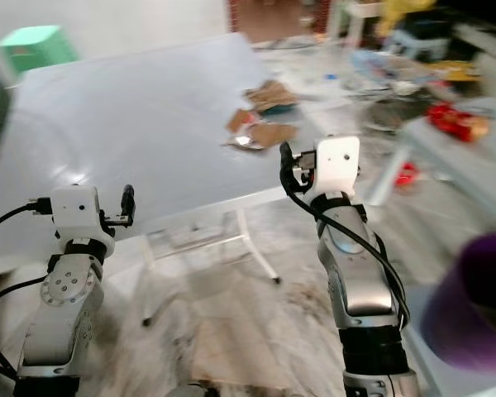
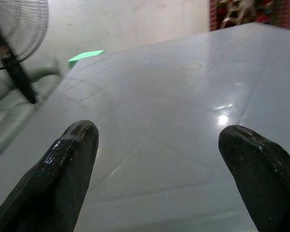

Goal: Picking trash to rubbish bin

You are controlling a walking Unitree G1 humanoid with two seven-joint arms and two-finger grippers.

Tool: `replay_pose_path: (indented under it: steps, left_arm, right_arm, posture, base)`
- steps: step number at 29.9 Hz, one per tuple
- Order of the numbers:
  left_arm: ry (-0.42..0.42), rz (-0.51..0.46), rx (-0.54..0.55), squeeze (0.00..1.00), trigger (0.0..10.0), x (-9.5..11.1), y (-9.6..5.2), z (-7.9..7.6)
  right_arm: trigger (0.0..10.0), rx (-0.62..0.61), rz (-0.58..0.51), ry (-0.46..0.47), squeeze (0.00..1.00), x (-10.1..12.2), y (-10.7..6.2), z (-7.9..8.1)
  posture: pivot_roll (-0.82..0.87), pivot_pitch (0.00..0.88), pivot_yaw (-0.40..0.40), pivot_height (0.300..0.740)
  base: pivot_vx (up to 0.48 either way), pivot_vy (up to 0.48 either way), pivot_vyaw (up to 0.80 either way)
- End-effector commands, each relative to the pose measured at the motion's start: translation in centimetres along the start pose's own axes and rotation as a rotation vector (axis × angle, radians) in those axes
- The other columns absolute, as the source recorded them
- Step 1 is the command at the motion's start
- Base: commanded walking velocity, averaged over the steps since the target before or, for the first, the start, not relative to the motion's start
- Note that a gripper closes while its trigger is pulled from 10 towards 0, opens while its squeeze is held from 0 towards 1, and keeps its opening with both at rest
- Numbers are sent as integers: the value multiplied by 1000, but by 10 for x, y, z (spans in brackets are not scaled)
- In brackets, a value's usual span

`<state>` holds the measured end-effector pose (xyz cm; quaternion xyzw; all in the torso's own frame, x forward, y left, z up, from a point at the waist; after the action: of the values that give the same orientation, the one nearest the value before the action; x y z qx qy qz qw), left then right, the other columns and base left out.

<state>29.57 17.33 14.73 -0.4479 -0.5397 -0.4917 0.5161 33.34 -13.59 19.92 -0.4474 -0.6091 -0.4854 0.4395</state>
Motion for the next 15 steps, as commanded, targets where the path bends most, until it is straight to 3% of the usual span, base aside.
replay_pose_path:
  steps: [1, 12, 15]
  left_arm:
    - [-1, -20, -29, 0, 10000, 5, 0, -6]
    - [-4, -32, -43, 0, 10000, 6, 0, -8]
    - [-15, -29, -41, 0, 10000, 6, 0, -9]
  right_arm:
    - [10000, -22, -16, -8, 0, 3, 0, -6]
    - [10000, -31, -31, -26, 0, 6, 1, -6]
    - [10000, -30, -51, -52, 0, 10, 2, -6]
  posture:
    - [-46, 92, 37, 740]
    - [-46, 94, 38, 740]
    - [-46, 94, 37, 740]
  base:
    - [0, 0, 0]
    - [0, 0, 0]
    - [0, -378, 0]
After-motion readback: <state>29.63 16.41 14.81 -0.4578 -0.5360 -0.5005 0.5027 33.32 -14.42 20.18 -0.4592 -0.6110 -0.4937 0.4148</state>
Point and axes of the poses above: a point about 5 cm out from each wrist's last joint towards the gripper, its own y axis pointing out of the wrist towards the gripper, its own x axis along the axis of the wrist's last joint, z = x × y, the point moved 1 cm from there along y, pointing out of the wrist towards the gripper, and after that the axes turned 5 degrees about -y, right-handed, at the moved point
